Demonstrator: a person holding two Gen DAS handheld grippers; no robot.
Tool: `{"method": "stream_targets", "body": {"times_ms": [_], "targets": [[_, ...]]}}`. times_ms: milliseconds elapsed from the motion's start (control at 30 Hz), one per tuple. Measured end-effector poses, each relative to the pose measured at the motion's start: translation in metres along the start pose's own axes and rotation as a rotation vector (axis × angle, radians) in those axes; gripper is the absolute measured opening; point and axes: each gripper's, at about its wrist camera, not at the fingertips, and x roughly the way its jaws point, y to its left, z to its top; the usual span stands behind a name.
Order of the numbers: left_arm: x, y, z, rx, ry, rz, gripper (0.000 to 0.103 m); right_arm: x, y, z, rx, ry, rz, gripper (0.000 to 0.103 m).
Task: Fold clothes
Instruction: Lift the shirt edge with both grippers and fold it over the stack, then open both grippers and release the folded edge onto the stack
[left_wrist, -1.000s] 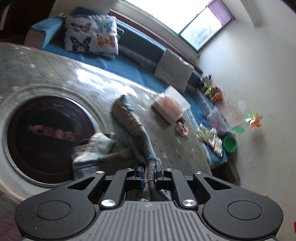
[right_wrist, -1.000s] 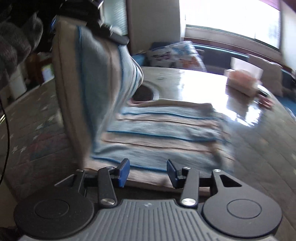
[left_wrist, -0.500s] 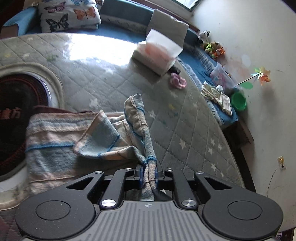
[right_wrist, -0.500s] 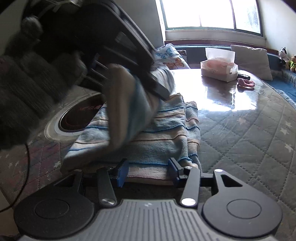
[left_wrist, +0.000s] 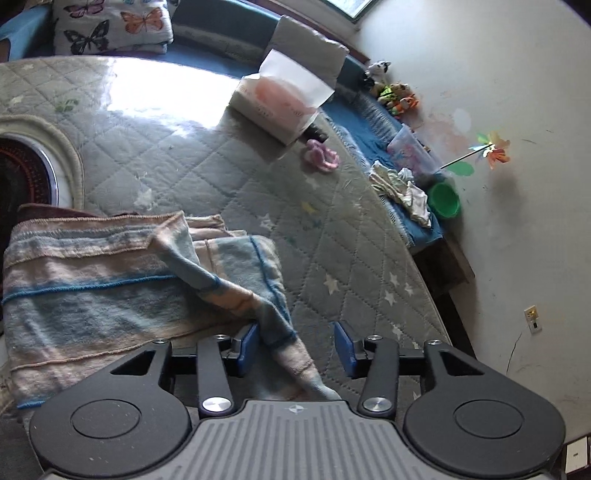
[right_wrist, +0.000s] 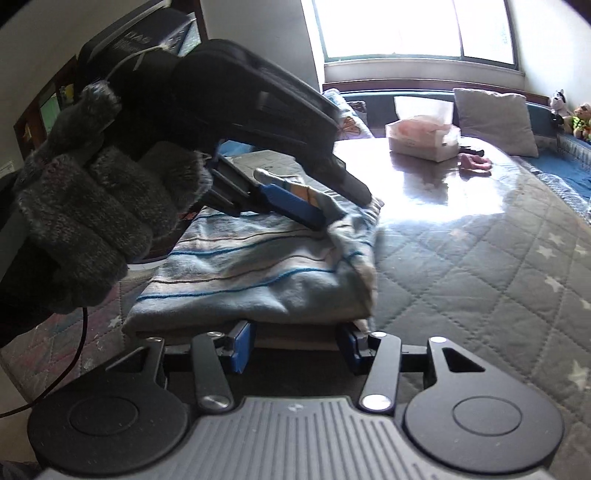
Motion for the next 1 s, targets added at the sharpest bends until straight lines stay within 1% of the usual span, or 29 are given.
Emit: {"method": "stream_targets", "body": {"times_ms": [33, 67, 133, 200, 267, 400, 433, 467, 567, 700, 767, 833, 867, 933, 1000], "targets": [[-0.003, -0.001, 0.000, 0.007, -0.005, -0.005, 0.048, -0.003, -0.002, 0.000, 0.003, 0.000, -0.012, 0.053], [-0.009, 0.000, -0.001, 0.015, -0.013, -0.014, 0.049, -0.006, -0.004, 0.000, 0.003, 0.000, -0.023, 0.053], [-0.021, 0.001, -0.003, 0.031, -0.036, -0.027, 0.051, -0.013, -0.009, 0.001, 0.002, -0.004, -0.047, 0.053], [-0.034, 0.006, -0.007, 0.044, -0.053, -0.029, 0.051, -0.025, -0.016, 0.003, 0.009, -0.017, -0.083, 0.053], [-0.047, 0.011, -0.011, 0.058, -0.070, -0.029, 0.051, -0.032, -0.021, 0.009, 0.016, -0.039, -0.100, 0.053], [-0.067, 0.025, -0.028, 0.110, -0.093, 0.032, 0.051, -0.035, -0.019, 0.026, 0.002, -0.079, -0.096, 0.051], [-0.071, 0.028, -0.033, 0.123, -0.094, 0.048, 0.051, -0.032, -0.017, 0.030, -0.004, -0.084, -0.083, 0.051], [-0.074, 0.031, -0.037, 0.136, -0.094, 0.063, 0.051, -0.029, -0.015, 0.035, -0.010, -0.086, -0.066, 0.047], [-0.084, 0.041, -0.051, 0.173, -0.095, 0.107, 0.051, -0.015, -0.006, 0.046, -0.027, -0.081, -0.003, 0.041], [-0.084, 0.053, -0.064, 0.177, -0.077, 0.134, 0.051, 0.012, 0.003, 0.055, -0.029, -0.039, 0.073, 0.039], [-0.082, 0.058, -0.068, 0.183, -0.071, 0.147, 0.051, 0.027, 0.003, 0.057, -0.026, -0.010, 0.073, 0.039], [-0.079, 0.062, -0.072, 0.189, -0.065, 0.161, 0.051, 0.038, -0.003, 0.057, -0.023, 0.011, 0.042, 0.039], [-0.079, 0.064, -0.073, 0.189, -0.062, 0.164, 0.051, 0.043, -0.005, 0.057, -0.022, 0.020, 0.025, 0.037], [-0.079, 0.068, -0.074, 0.188, -0.060, 0.164, 0.051, 0.046, -0.006, 0.063, -0.034, 0.020, 0.017, 0.035], [-0.079, 0.070, -0.072, 0.186, -0.060, 0.164, 0.051, 0.048, -0.005, 0.069, -0.050, 0.017, 0.015, 0.035]]}}
